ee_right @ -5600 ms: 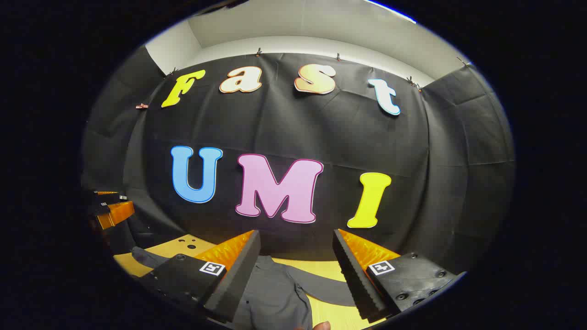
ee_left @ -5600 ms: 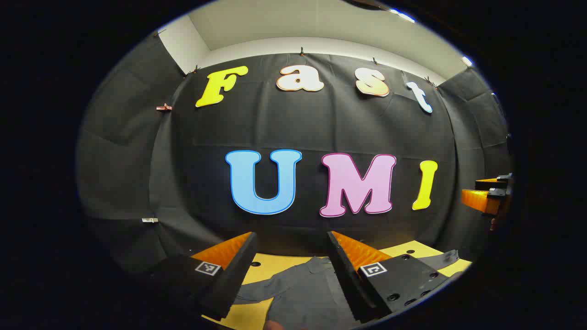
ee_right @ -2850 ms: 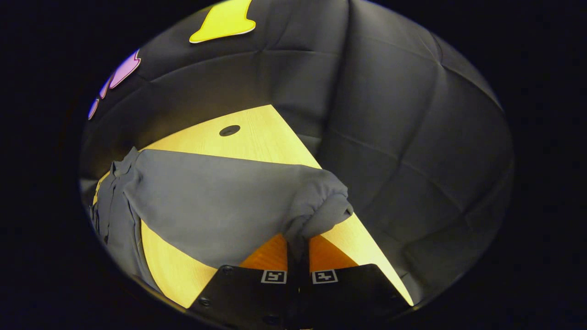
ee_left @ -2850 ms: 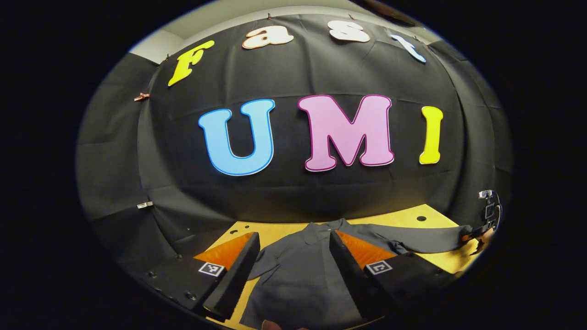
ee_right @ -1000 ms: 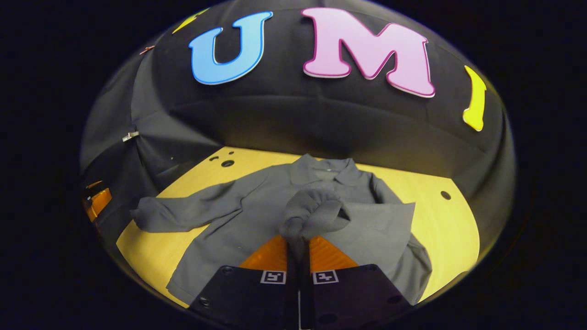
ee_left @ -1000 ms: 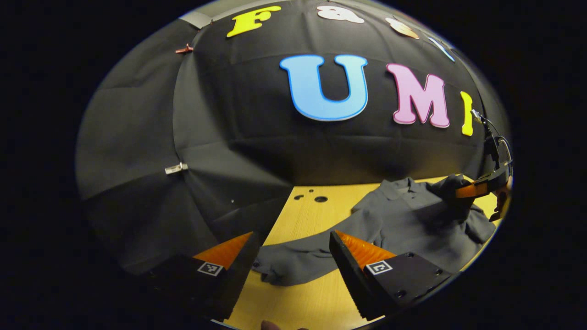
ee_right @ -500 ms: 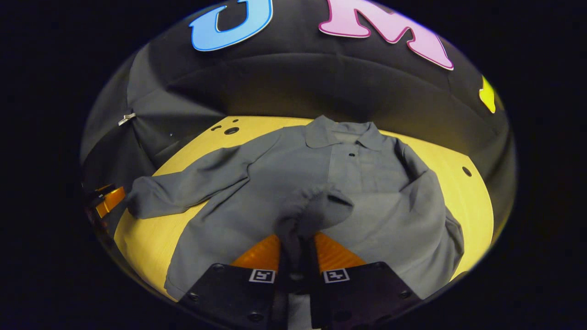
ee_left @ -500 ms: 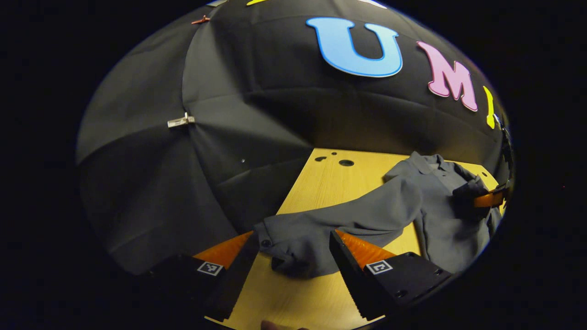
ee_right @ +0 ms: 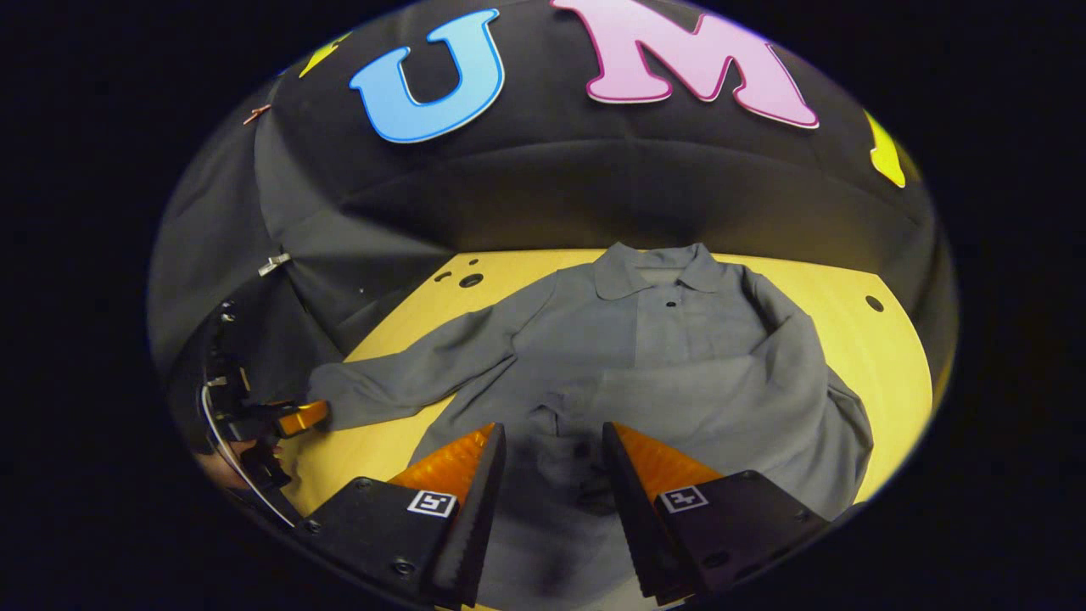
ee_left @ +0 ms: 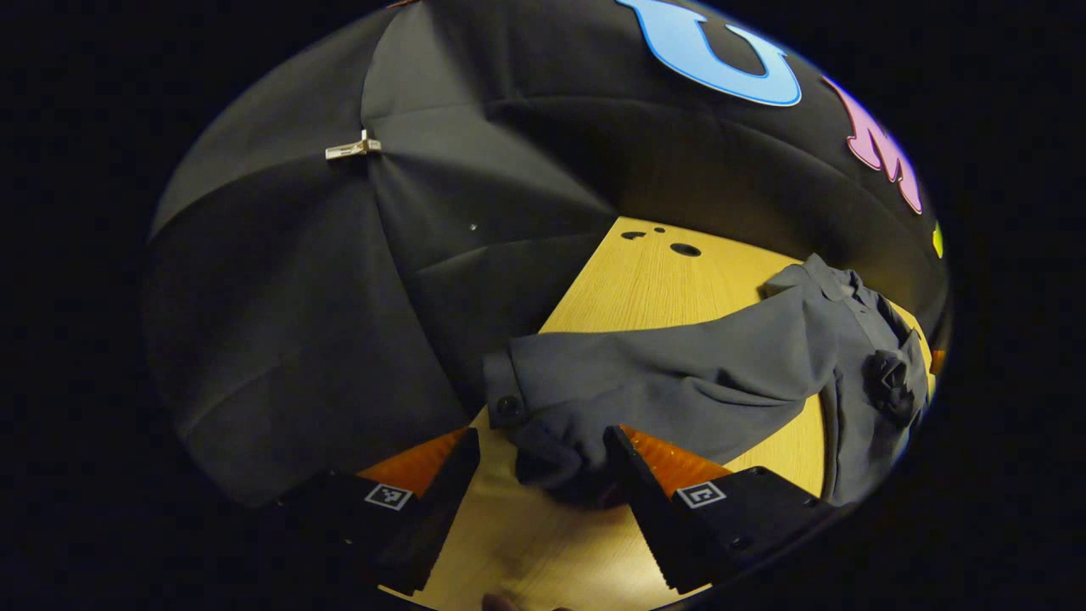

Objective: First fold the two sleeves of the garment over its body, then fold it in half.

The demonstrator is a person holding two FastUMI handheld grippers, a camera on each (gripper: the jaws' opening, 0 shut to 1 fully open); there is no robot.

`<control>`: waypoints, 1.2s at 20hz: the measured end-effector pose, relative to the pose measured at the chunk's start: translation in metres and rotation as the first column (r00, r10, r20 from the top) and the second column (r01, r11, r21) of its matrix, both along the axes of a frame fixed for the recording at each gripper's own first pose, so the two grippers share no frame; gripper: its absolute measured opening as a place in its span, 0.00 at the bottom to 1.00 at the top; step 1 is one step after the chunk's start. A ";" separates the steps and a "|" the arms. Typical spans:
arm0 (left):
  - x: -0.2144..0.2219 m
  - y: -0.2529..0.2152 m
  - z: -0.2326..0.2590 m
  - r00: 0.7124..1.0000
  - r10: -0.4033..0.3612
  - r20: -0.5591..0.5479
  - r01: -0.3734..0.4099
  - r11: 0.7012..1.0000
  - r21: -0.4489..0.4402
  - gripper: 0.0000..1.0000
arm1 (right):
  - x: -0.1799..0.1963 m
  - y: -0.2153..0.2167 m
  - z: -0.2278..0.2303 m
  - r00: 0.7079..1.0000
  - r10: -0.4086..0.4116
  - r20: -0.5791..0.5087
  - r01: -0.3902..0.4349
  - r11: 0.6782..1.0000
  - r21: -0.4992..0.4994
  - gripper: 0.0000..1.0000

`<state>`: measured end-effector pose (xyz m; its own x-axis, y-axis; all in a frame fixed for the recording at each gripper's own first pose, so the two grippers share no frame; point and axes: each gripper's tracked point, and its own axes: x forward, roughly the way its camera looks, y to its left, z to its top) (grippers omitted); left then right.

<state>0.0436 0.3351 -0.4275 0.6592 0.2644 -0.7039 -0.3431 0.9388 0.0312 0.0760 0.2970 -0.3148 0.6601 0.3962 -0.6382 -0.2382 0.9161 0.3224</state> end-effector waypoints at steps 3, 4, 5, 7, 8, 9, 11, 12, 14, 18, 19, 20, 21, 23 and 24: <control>0.003 -0.001 -0.007 1.000 -0.009 -0.016 0.009 1.000 -0.003 0.98 | -0.019 -0.029 0.012 1.000 -0.023 0.001 0.023 1.000 -0.012 0.71; 0.001 -0.002 -0.009 1.000 -0.012 -0.027 0.012 1.000 -0.002 0.98 | -0.028 -0.040 0.012 1.000 -0.027 -0.003 0.027 0.999 -0.024 0.72; 0.005 -0.003 -0.010 1.000 -0.021 -0.019 0.021 1.000 -0.004 0.99 | -0.035 -0.052 0.012 0.999 -0.033 -0.009 0.033 0.999 -0.037 0.72; 0.008 -0.011 -0.009 0.998 -0.050 -0.031 0.050 0.999 -0.005 0.82 | -0.048 -0.074 0.009 0.998 -0.062 -0.026 0.061 0.997 -0.049 0.72; 0.010 -0.016 -0.010 0.997 -0.076 -0.034 0.076 0.997 -0.003 0.79 | -0.055 -0.086 0.008 0.996 -0.085 -0.033 0.084 0.995 -0.053 0.71; 0.014 -0.017 -0.009 0.995 -0.088 -0.044 0.089 0.996 0.010 0.57 | -0.059 -0.098 0.008 0.993 -0.111 -0.036 0.109 0.992 -0.058 0.71; 0.018 -0.016 -0.008 0.992 -0.101 -0.070 0.103 0.994 0.033 0.13 | -0.068 -0.120 0.005 0.987 -0.154 -0.044 0.151 0.986 -0.067 0.71; 0.016 -0.017 -0.006 0.992 -0.098 -0.079 0.101 0.994 0.032 0.10 | -0.073 -0.129 0.002 0.984 -0.170 -0.049 0.166 0.984 -0.070 0.71; 0.016 -0.025 0.006 0.995 -0.081 -0.060 0.082 0.996 0.016 0.06 | -0.080 -0.150 0.000 0.981 -0.187 -0.051 0.183 0.980 -0.082 0.71; 0.019 -0.043 0.048 0.998 -0.048 0.026 0.048 0.999 0.022 0.06 | -0.088 -0.191 -0.007 0.974 -0.221 -0.058 0.215 0.972 -0.095 0.71; 0.024 -0.049 0.062 0.997 -0.059 0.051 0.057 0.998 0.037 0.06 | -0.088 -0.200 -0.009 0.972 -0.228 -0.060 0.222 0.970 -0.097 0.71; 0.026 -0.058 0.078 0.994 -0.082 0.077 0.078 0.995 0.054 0.06 | -0.087 -0.209 -0.012 0.969 -0.237 -0.062 0.231 0.968 -0.098 0.71; 0.029 -0.066 0.095 0.990 -0.099 0.100 0.092 0.993 0.078 0.06 | -0.086 -0.218 -0.015 0.967 -0.247 -0.065 0.240 0.966 -0.099 0.71; 0.038 -0.094 0.128 0.978 -0.144 0.151 0.130 0.986 0.099 0.06 | -0.084 -0.235 -0.021 0.962 -0.262 -0.070 0.255 0.962 -0.099 0.72; 0.043 -0.111 0.141 0.970 -0.168 0.175 0.151 0.983 0.104 0.06 | -0.083 -0.243 -0.023 0.961 -0.268 -0.071 0.260 0.960 -0.105 0.72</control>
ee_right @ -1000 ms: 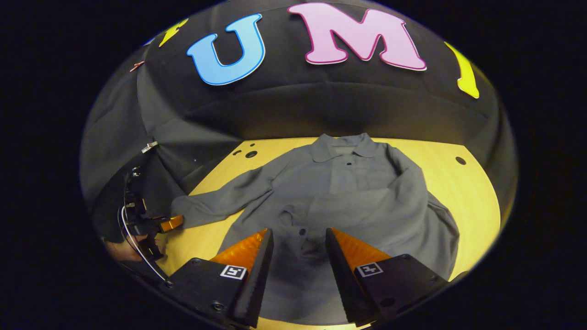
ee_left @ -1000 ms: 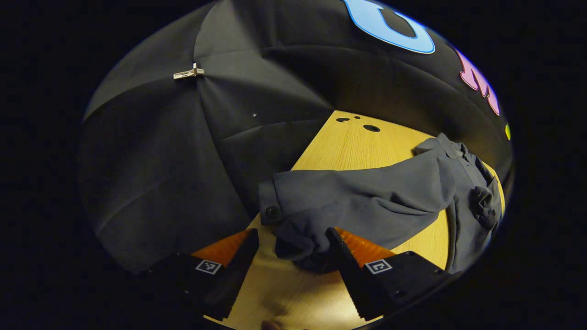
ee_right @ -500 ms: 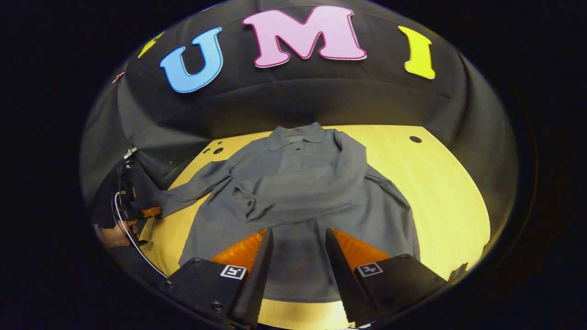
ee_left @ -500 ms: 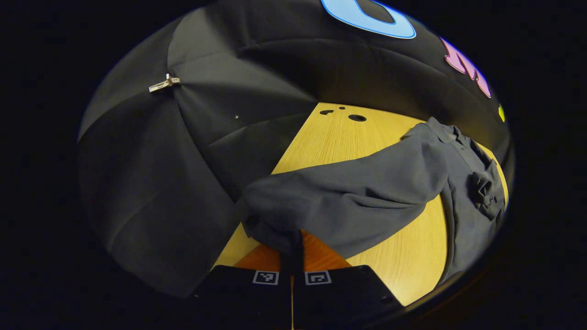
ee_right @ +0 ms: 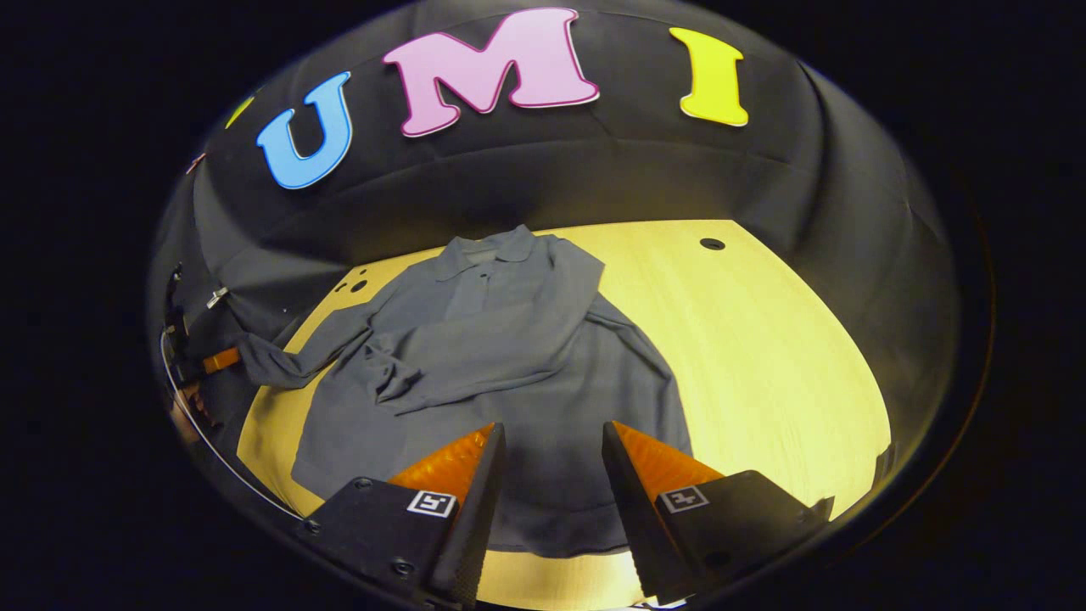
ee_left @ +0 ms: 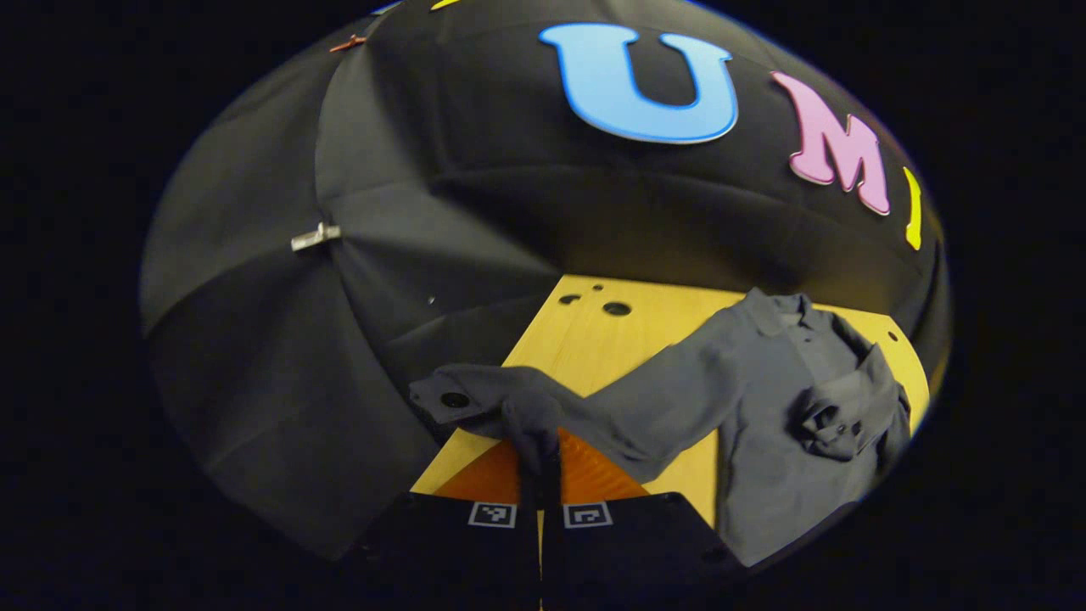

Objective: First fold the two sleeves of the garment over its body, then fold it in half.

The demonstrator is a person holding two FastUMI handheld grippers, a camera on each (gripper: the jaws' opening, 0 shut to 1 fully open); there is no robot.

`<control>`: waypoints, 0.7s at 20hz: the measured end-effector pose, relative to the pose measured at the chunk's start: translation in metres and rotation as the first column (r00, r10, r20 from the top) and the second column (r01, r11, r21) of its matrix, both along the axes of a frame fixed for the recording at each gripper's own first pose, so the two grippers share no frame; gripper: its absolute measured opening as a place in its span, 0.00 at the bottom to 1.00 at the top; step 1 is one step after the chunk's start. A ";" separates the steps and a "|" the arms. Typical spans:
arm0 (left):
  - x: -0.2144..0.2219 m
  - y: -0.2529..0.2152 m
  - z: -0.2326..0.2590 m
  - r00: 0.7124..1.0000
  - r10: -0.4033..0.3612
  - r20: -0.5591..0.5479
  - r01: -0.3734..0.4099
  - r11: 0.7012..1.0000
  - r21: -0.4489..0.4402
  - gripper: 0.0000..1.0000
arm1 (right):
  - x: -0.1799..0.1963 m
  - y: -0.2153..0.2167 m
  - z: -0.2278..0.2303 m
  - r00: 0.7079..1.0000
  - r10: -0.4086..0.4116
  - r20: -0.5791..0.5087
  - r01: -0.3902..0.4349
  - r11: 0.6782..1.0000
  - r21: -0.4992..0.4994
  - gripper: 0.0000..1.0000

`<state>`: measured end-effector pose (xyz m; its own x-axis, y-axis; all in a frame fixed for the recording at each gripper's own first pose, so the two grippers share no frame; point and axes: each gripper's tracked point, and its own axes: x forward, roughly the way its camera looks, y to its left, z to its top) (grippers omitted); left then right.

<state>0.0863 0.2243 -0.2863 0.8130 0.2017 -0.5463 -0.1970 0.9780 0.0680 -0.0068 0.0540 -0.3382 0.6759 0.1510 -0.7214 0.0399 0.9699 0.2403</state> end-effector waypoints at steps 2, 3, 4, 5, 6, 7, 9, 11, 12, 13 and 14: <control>0.013 -0.036 0.025 0.998 -0.045 0.047 0.045 0.999 0.002 0.06 | 0.001 -0.013 -0.006 1.000 -0.002 -0.004 0.002 1.000 -0.011 0.71; 0.019 -0.057 0.038 0.995 -0.072 0.069 0.073 0.997 0.000 0.06 | 0.003 -0.019 -0.009 1.000 -0.003 -0.007 0.003 1.000 -0.014 0.72; 0.024 -0.079 0.046 0.990 -0.106 0.089 0.106 0.994 0.002 0.06 | 0.002 -0.024 -0.012 1.000 -0.006 -0.011 0.005 1.000 -0.011 0.72; 0.031 -0.100 0.056 0.985 -0.139 0.107 0.138 0.990 0.013 0.06 | 0.003 -0.028 -0.015 1.000 -0.010 -0.017 0.010 1.000 -0.008 0.72; 0.039 -0.122 0.063 0.977 -0.177 0.123 0.175 0.984 0.025 0.06 | 0.003 -0.034 -0.018 1.000 -0.014 -0.019 0.014 1.000 -0.007 0.71; 0.046 -0.145 0.070 0.968 -0.215 0.134 0.212 0.977 0.037 0.06 | 0.003 -0.040 -0.021 1.000 -0.019 -0.023 0.018 1.000 -0.006 0.72; 0.055 -0.196 0.076 0.944 -0.294 0.148 0.290 0.956 0.049 0.06 | 0.004 -0.049 -0.027 0.999 -0.026 -0.029 0.026 1.000 -0.008 0.72; 0.058 -0.249 0.073 0.920 -0.363 0.147 0.362 0.932 0.035 0.06 | 0.002 -0.061 -0.033 0.999 -0.031 -0.037 0.030 0.999 -0.013 0.71; 0.059 -0.275 0.072 0.910 -0.389 0.145 0.391 0.920 0.017 0.06 | 0.001 -0.066 -0.036 0.999 -0.032 -0.043 0.031 0.999 -0.013 0.71; 0.061 -0.300 0.068 0.901 -0.410 0.141 0.415 0.910 -0.005 0.06 | -0.001 -0.070 -0.040 0.998 -0.033 -0.050 0.033 0.999 -0.013 0.71; 0.062 -0.320 0.060 0.892 -0.431 0.136 0.438 0.899 -0.025 0.06 | -0.001 -0.075 -0.044 0.998 -0.035 -0.056 0.035 0.999 -0.013 0.72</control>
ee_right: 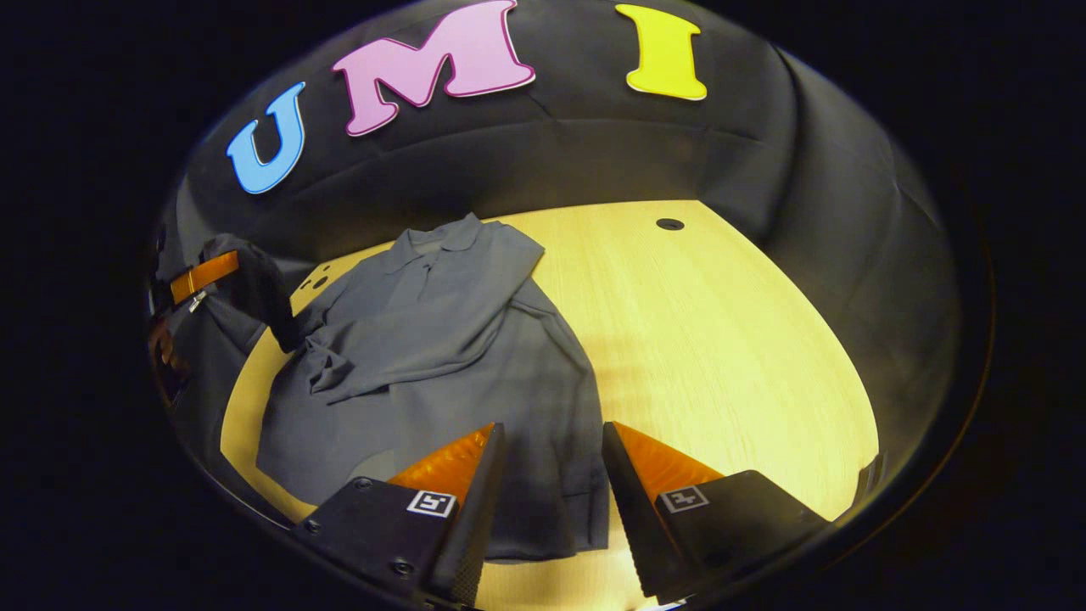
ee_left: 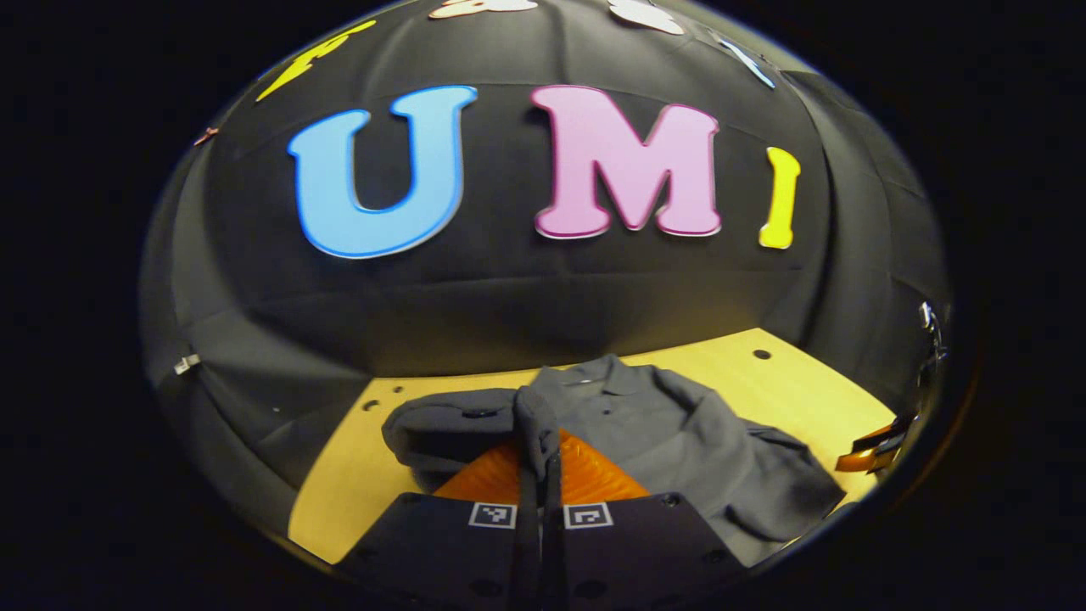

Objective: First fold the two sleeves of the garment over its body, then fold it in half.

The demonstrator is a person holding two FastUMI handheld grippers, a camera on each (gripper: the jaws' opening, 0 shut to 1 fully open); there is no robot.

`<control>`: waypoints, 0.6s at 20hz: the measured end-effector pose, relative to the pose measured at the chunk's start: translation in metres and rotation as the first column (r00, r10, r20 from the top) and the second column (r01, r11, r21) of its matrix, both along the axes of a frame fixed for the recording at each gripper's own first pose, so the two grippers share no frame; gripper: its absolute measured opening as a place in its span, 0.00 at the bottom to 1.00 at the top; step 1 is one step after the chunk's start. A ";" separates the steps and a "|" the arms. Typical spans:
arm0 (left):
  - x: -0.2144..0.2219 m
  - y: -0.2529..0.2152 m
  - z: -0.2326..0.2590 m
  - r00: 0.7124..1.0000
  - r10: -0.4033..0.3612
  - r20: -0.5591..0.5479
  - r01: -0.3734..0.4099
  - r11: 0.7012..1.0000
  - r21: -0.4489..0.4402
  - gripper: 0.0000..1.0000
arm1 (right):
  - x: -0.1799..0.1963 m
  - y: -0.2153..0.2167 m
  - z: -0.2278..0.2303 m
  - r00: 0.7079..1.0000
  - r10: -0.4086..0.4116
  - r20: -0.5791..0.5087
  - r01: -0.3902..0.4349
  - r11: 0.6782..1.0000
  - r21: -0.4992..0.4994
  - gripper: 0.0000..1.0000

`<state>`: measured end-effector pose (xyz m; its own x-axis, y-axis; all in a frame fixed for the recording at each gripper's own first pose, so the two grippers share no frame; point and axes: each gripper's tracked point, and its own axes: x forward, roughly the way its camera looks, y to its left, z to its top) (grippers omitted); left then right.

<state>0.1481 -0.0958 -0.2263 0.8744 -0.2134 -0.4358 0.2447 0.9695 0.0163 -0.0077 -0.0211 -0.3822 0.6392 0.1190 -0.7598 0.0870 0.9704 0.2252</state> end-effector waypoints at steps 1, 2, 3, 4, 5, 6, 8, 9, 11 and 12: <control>0.001 -0.019 -0.006 1.000 -0.022 -0.014 0.022 1.000 -0.007 0.06 | 0.000 -0.006 -0.003 1.000 -0.003 -0.006 0.003 1.000 0.000 0.72; 0.002 -0.034 -0.014 0.999 -0.038 -0.024 0.038 0.999 -0.008 0.06 | -0.003 -0.011 -0.006 1.000 -0.005 -0.012 0.005 1.000 0.000 0.72; 0.004 -0.048 -0.021 0.998 -0.049 -0.032 0.049 0.999 -0.006 0.06 | -0.003 -0.015 -0.009 1.000 -0.009 -0.019 0.009 1.000 0.002 0.72; 0.007 -0.061 -0.031 0.997 -0.060 -0.040 0.059 0.998 -0.007 0.06 | -0.005 -0.019 -0.013 1.000 -0.012 -0.027 0.012 1.000 0.004 0.71; 0.009 -0.073 -0.040 0.996 -0.068 -0.052 0.067 0.998 -0.008 0.06 | -0.004 -0.023 -0.017 0.999 -0.016 -0.033 0.016 1.000 0.006 0.72; 0.010 -0.082 -0.052 0.995 -0.075 -0.065 0.075 0.997 -0.006 0.06 | -0.004 -0.026 -0.020 0.999 -0.018 -0.039 0.018 1.000 0.009 0.71; 0.010 -0.094 -0.071 0.992 -0.081 -0.099 0.082 0.997 0.007 0.06 | -0.005 -0.030 -0.024 0.999 -0.018 -0.050 0.019 1.000 0.013 0.72; 0.009 -0.100 -0.082 0.990 -0.083 -0.116 0.085 0.996 0.012 0.06 | -0.005 -0.031 -0.026 0.998 -0.016 -0.054 0.017 1.000 0.016 0.72; 0.007 -0.111 -0.104 0.984 -0.086 -0.155 0.091 0.996 0.023 0.06 | -0.006 -0.034 -0.030 0.998 -0.008 -0.059 0.009 1.000 0.018 0.71; 0.004 -0.114 -0.112 0.980 -0.087 -0.176 0.093 0.995 0.027 0.06 | -0.005 -0.035 -0.032 0.998 -0.005 -0.062 0.006 1.000 0.019 0.71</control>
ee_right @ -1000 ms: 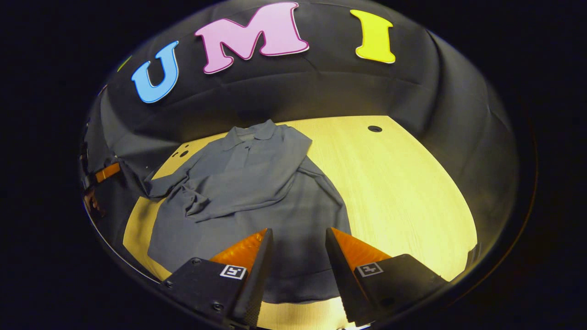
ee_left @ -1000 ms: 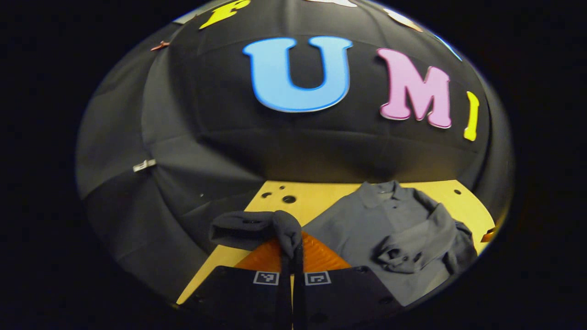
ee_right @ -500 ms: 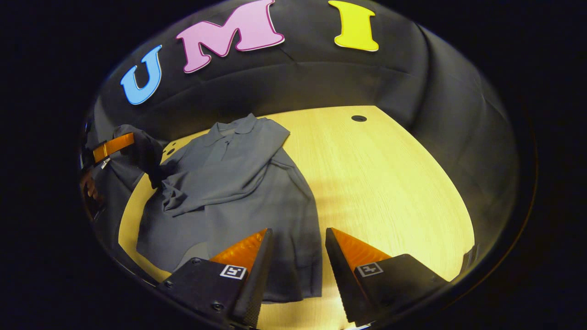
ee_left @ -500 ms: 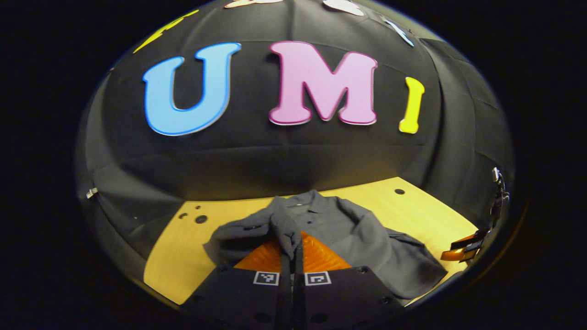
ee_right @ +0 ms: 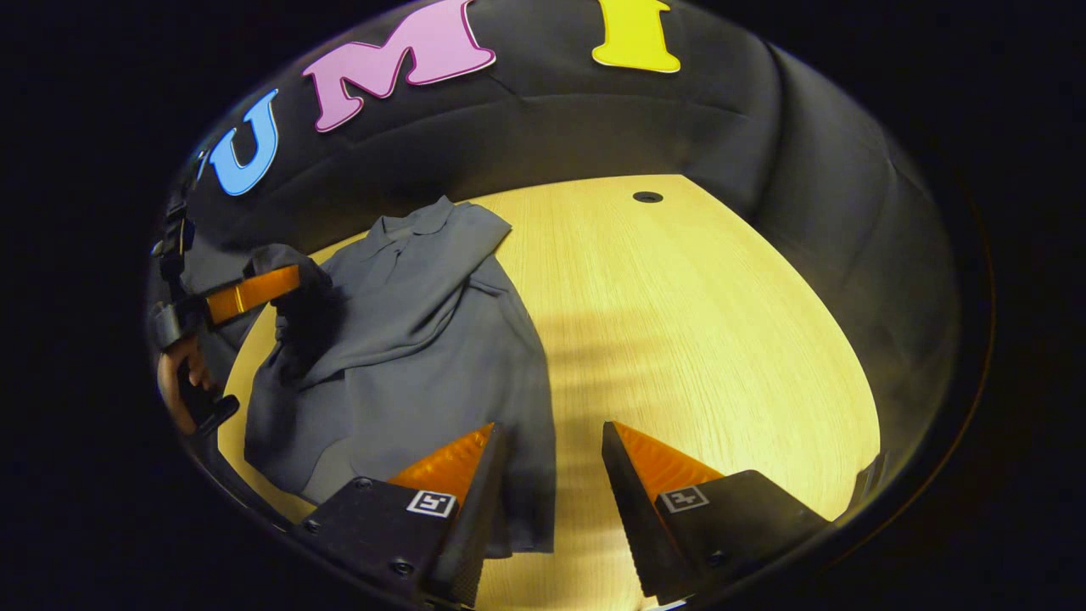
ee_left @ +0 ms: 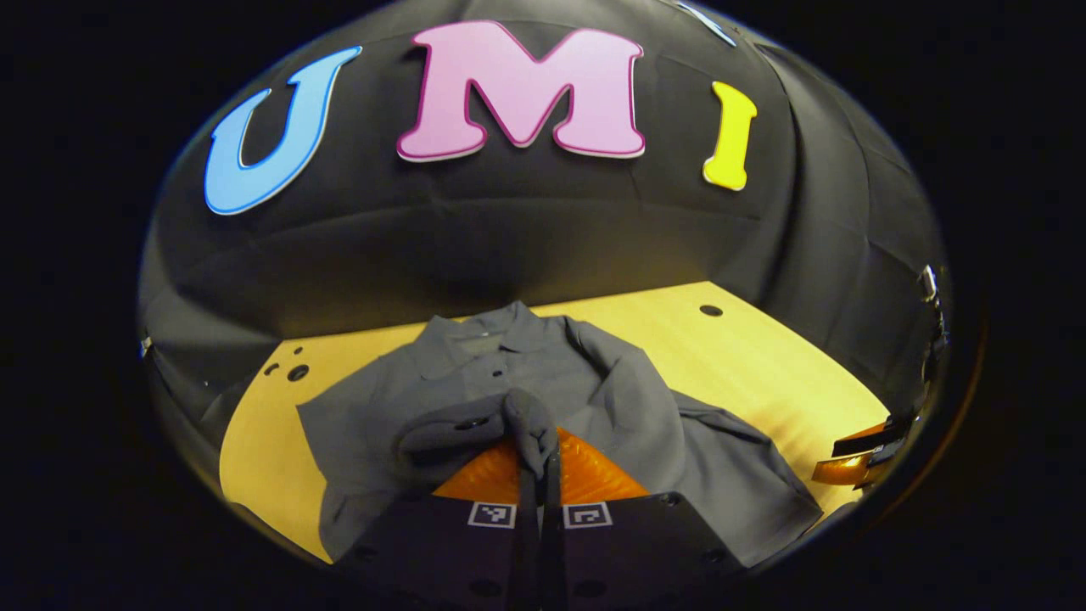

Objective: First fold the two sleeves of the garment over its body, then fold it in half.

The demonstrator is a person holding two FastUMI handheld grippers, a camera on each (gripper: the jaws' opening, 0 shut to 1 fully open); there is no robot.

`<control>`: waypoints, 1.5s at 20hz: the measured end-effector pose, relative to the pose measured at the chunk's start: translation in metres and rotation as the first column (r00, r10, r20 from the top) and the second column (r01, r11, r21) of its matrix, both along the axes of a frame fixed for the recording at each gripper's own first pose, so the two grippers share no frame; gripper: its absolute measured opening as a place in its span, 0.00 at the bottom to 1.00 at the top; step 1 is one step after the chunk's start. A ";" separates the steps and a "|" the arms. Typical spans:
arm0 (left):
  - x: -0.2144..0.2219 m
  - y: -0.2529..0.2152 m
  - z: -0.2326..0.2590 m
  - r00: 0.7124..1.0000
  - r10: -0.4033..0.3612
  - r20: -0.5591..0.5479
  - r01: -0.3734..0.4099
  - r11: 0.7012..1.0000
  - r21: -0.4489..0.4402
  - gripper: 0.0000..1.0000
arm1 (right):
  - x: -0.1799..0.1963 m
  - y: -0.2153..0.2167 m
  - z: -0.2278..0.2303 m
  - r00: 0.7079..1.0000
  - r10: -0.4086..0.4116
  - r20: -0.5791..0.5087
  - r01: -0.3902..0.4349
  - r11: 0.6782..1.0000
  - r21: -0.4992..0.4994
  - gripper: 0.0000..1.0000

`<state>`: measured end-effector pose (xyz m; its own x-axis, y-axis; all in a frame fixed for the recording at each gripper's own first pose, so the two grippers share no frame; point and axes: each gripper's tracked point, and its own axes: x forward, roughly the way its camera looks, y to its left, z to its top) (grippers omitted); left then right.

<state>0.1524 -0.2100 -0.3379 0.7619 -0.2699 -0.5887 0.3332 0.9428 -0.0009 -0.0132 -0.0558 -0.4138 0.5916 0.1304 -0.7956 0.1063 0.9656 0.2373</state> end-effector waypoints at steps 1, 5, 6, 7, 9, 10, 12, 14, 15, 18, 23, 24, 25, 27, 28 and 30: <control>-0.002 -0.003 -0.009 1.000 0.000 -0.018 0.001 1.000 0.006 0.06 | 0.000 -0.001 -0.003 1.000 0.003 -0.004 -0.003 1.000 0.003 0.71; -0.010 -0.014 -0.041 0.996 -0.010 -0.091 0.013 1.000 0.026 0.08 | -0.002 -0.003 -0.011 1.000 0.016 -0.021 -0.015 1.000 0.014 0.71; -0.013 -0.017 -0.049 0.994 -0.014 -0.110 0.018 0.999 0.031 0.09 | -0.002 -0.003 -0.012 1.000 0.018 -0.024 -0.018 1.000 0.018 0.72; -0.015 -0.019 -0.056 0.991 -0.016 -0.129 0.021 0.999 0.037 0.12 | -0.003 -0.002 -0.014 0.999 0.021 -0.027 -0.020 1.000 0.020 0.71; -0.023 -0.027 -0.068 0.985 -0.034 -0.172 0.039 0.999 0.027 0.20 | -0.004 -0.002 -0.015 0.999 0.025 -0.031 -0.024 0.999 0.027 0.72; -0.027 -0.029 -0.071 0.982 -0.036 -0.186 0.042 0.999 0.027 0.20 | -0.004 -0.001 -0.016 0.999 0.025 -0.030 -0.024 0.999 0.033 0.72; -0.029 -0.030 -0.074 0.979 -0.041 -0.200 0.048 0.999 0.027 0.34 | -0.004 0.000 -0.017 0.999 0.024 -0.030 -0.023 0.999 0.037 0.72; -0.033 -0.034 -0.072 0.977 -0.058 -0.207 0.061 0.998 0.009 0.48 | -0.004 0.002 -0.016 0.999 0.021 -0.030 -0.020 0.999 0.044 0.71; -0.036 -0.037 -0.069 0.974 -0.078 -0.211 0.077 0.997 -0.010 0.48 | -0.005 0.003 -0.015 0.999 0.022 -0.030 -0.020 0.999 0.046 0.71; -0.053 -0.046 -0.055 0.965 -0.153 -0.212 0.139 0.987 -0.080 0.64 | -0.007 0.007 -0.011 0.999 0.023 -0.027 -0.021 0.998 0.056 0.73; -0.092 -0.014 -0.020 0.966 -0.177 -0.187 0.153 0.979 -0.132 0.91 | -0.015 0.017 0.001 0.999 0.031 -0.015 -0.030 0.996 0.082 0.79; -0.099 -0.001 -0.018 0.968 -0.167 -0.187 0.146 0.981 -0.125 0.92 | -0.018 0.018 0.002 0.999 0.033 -0.015 -0.031 0.996 0.084 0.84; -0.106 0.014 -0.015 0.971 -0.153 -0.186 0.133 0.985 -0.113 0.92 | -0.022 0.020 0.003 0.999 0.036 -0.016 -0.035 0.996 0.083 0.87; -0.119 0.046 -0.012 0.975 -0.116 -0.190 0.100 0.991 -0.092 0.92 | -0.029 0.026 0.006 0.999 0.046 -0.021 -0.044 0.996 0.078 0.88; -0.125 0.064 -0.012 0.977 -0.092 -0.194 0.078 0.994 -0.080 0.92 | -0.033 0.029 0.007 0.998 0.051 -0.023 -0.049 0.996 0.076 0.88; -0.138 0.100 -0.016 0.978 -0.043 -0.204 0.032 0.998 -0.055 0.92 | -0.041 0.035 0.006 0.998 0.061 -0.033 -0.058 0.996 0.071 0.88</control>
<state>0.0143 -0.1103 -0.3535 0.6156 -0.3297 -0.7158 0.3561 0.9266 -0.1205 -0.0541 -0.0208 -0.4073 0.5532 0.2206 -0.8033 0.0588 0.9516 0.3017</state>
